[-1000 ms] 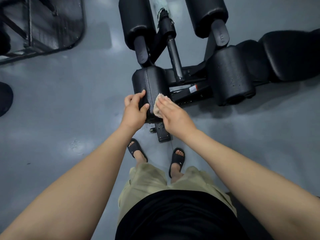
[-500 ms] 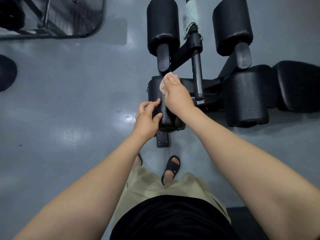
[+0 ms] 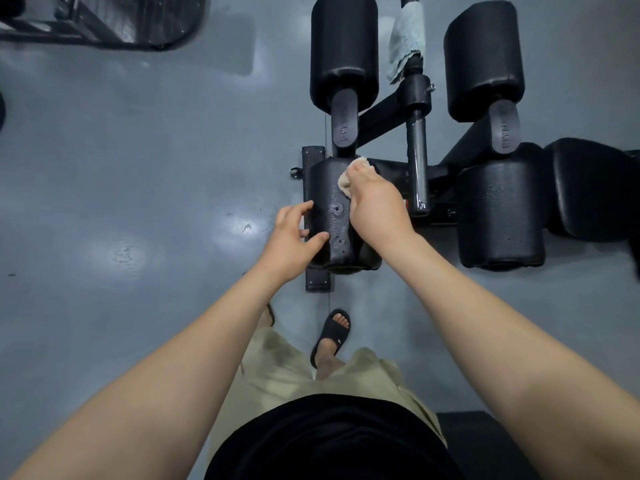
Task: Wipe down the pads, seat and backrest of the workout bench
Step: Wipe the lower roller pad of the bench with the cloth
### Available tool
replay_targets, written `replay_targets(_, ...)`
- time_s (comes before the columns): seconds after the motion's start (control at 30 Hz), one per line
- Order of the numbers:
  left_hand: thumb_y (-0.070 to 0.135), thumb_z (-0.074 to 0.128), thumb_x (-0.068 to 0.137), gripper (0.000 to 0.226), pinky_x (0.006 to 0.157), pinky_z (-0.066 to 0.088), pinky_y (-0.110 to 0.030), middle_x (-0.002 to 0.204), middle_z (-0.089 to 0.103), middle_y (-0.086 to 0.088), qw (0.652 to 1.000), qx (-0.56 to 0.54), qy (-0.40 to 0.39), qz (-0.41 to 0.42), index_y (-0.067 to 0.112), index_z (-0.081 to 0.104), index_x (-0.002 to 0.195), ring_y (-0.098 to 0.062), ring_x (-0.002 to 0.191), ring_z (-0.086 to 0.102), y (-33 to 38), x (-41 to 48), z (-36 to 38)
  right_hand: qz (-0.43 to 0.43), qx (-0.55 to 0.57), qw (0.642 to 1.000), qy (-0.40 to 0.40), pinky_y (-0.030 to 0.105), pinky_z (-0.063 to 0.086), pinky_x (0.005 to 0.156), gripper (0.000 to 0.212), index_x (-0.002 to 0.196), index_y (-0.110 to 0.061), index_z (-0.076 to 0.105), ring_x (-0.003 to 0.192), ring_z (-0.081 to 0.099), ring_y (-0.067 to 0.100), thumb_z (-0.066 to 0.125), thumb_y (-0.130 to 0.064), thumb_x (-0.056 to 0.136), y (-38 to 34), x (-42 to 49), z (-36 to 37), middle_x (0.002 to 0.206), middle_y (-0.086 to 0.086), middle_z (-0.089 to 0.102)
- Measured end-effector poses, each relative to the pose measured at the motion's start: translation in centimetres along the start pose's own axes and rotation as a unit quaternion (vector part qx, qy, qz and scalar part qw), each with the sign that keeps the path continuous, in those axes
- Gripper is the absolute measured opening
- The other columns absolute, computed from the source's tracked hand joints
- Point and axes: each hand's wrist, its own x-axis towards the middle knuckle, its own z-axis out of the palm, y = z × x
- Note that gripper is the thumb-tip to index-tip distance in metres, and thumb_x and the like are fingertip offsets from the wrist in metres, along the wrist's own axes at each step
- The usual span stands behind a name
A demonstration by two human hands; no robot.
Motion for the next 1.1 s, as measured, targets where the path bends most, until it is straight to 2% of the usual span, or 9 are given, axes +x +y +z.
replay_targets(0.13,0.028,0.073,0.091,0.061,0.075,0.044,-0.007,0.14,0.04,0.001,1.0,0.016,-0.024,-0.01,0.018,0.046,0.144,-0.017,0.111,0.059,0.1,0.6,-0.5,-0.012,-0.01,1.0,0.014,0.036,0.038,0.066,0.02,0.087,-0.013,0.049,0.079,0.044,0.023,0.042,0.006,0.085,-0.2,3.1,0.7,0.088,0.0,0.044)
replay_targets(0.27,0.028,0.075,0.089,0.059,0.093,0.042,-0.02,0.133,0.037,0.003,0.999,0.024,-0.036,0.001,0.015,0.048,0.141,-0.014,0.114,0.051,0.3,0.7,-0.7,-0.024,-0.051,0.998,-0.012,0.04,0.048,0.08,0.021,0.099,-0.015,0.049,0.098,0.048,0.023,0.042,0.0,0.086,0.4,2.9,2.0,0.109,0.001,0.05)
replay_targets(0.4,0.028,0.079,0.085,0.061,0.11,0.04,-0.033,0.139,0.036,0.0,0.999,0.008,-0.047,0.001,0.016,0.049,0.137,-0.013,0.12,0.046,0.2,1.0,-0.4,-0.028,-0.072,0.997,-0.016,0.016,0.037,0.092,0.032,0.114,-0.01,0.05,0.132,0.043,0.02,0.043,0.002,0.086,0.4,-0.4,1.8,0.133,0.003,0.047)
replay_targets(0.47,0.028,0.08,0.084,0.06,0.111,0.041,-0.036,0.14,0.036,-0.001,0.999,0.003,-0.046,0.003,0.017,0.049,0.134,-0.016,0.123,0.048,0.2,1.2,-0.3,-0.029,-0.088,0.996,-0.017,0.018,0.035,0.09,0.033,0.116,-0.01,0.052,0.134,0.042,0.02,0.044,0.003,0.087,0.2,-1.3,1.7,0.136,0.004,0.047)
replay_targets(0.63,0.029,0.079,0.085,0.059,0.111,0.042,-0.037,0.139,0.035,-0.002,0.999,0.015,-0.047,0.011,0.017,0.048,0.134,-0.018,0.124,0.048,0.4,1.3,-0.2,-0.023,-0.097,0.995,-0.022,0.028,0.04,0.071,0.031,0.091,-0.019,0.044,0.102,0.048,0.023,0.047,0.009,0.079,0.1,2.0,1.7,0.109,0.0,0.048)
replay_targets(0.77,0.03,0.078,0.086,0.058,0.109,0.043,-0.036,0.137,0.036,-0.002,0.999,0.022,-0.04,0.013,0.016,0.049,0.134,-0.019,0.122,0.05,0.5,0.9,-0.1,-0.01,-0.063,0.998,-0.025,0.044,0.049,0.091,0.027,0.087,-0.02,0.041,0.115,0.052,0.036,0.042,0.007,0.086,0.3,3.7,1.9,0.096,-0.003,0.048)
replay_targets(0.9,0.03,0.079,0.085,0.057,0.109,0.042,-0.034,0.133,0.036,0.003,0.999,0.019,-0.034,0.019,0.018,0.05,0.133,-0.017,0.121,0.05,0.5,0.7,0.0,-0.021,-0.057,0.998,-0.024,0.044,0.051,0.082,0.031,0.106,-0.015,0.051,0.114,0.048,0.025,0.047,0.005,0.083,0.0,1.3,1.4,0.125,0.001,0.05)
replay_targets(0.97,0.03,0.079,0.085,0.057,0.109,0.042,-0.032,0.132,0.036,0.004,0.999,0.016,-0.034,0.018,0.018,0.05,0.133,-0.016,0.12,0.05,0.6,0.7,0.0,-0.032,-0.051,0.997,-0.039,0.037,0.05,0.092,0.037,0.116,-0.011,0.054,0.126,0.045,0.024,0.05,0.006,0.083,0.2,-0.4,1.1,0.138,0.003,0.047)
replay_targets(1.1,0.028,0.079,0.085,0.057,0.106,0.04,-0.025,0.131,0.035,0.003,1.0,0.015,-0.015,0.023,0.016,0.05,0.133,-0.015,0.118,0.05,0.7,0.6,0.5,-0.049,-0.06,0.996,-0.047,0.033,0.046,0.102,0.031,0.11,-0.013,0.054,0.133,0.044,0.024,0.049,0.007,0.085,0.8,-1.3,1.4,0.133,0.001,0.05)
